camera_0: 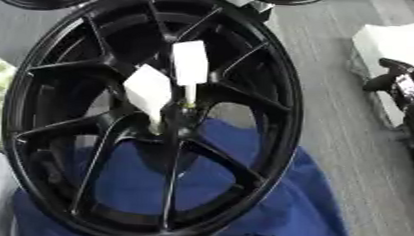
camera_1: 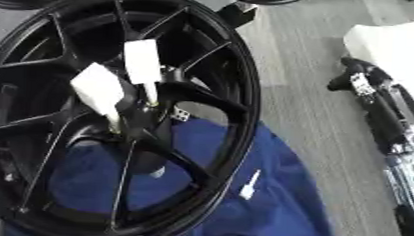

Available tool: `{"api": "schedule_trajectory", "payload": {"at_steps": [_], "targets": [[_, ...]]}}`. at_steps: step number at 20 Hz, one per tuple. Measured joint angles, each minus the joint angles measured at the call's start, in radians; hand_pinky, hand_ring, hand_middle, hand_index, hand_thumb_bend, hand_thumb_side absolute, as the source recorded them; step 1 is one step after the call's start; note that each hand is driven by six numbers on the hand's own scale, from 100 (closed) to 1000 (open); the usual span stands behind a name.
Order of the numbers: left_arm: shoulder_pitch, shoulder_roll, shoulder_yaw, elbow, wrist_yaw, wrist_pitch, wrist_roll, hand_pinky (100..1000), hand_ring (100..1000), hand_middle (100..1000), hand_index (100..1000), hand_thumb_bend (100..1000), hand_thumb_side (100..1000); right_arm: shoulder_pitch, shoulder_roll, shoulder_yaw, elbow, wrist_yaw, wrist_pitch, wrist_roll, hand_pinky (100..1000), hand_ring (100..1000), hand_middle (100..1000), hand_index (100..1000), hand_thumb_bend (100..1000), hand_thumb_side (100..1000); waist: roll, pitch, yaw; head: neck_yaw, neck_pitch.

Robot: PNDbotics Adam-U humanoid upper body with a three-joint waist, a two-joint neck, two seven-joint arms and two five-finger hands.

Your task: Pull the pin out of the wheel hub.

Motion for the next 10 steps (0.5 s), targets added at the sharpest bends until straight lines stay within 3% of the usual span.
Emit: {"api": "schedule_trajectory", "payload": {"at_steps": [4, 8, 10], "targets": [[0.101, 0.065, 0.107, 0.107, 0.011, 0.004, 0.100, 634, 484, 314, 495, 100, 162, 0.007, -0.009, -0.012, -0.001, -0.001, -0.004, -0.010, 1000, 700, 589, 859, 100, 688, 0.007, -0.004, 0.016, -0.010, 0.009], [0.218, 0.104, 0.185, 0.205, 0.003, -0.017, 0.171, 685, 550, 449, 640, 100, 309, 0.007, -0.018, -0.022, -0.008, -0.007, -0.011, -0.021, 1000, 700, 589, 859, 100, 677, -0.001, -0.006, 0.014, -0.009, 0.009], [0.281, 0.106, 0.204, 0.219, -0.004, -0.040, 0.178, 728, 629, 553, 742, 133, 389, 0.007, -0.020, -0.027, -0.012, -0.011, -0.014, -0.027, 1000, 700, 589, 859, 100, 676, -0.006, -0.006, 0.013, -0.006, 0.009]]}}
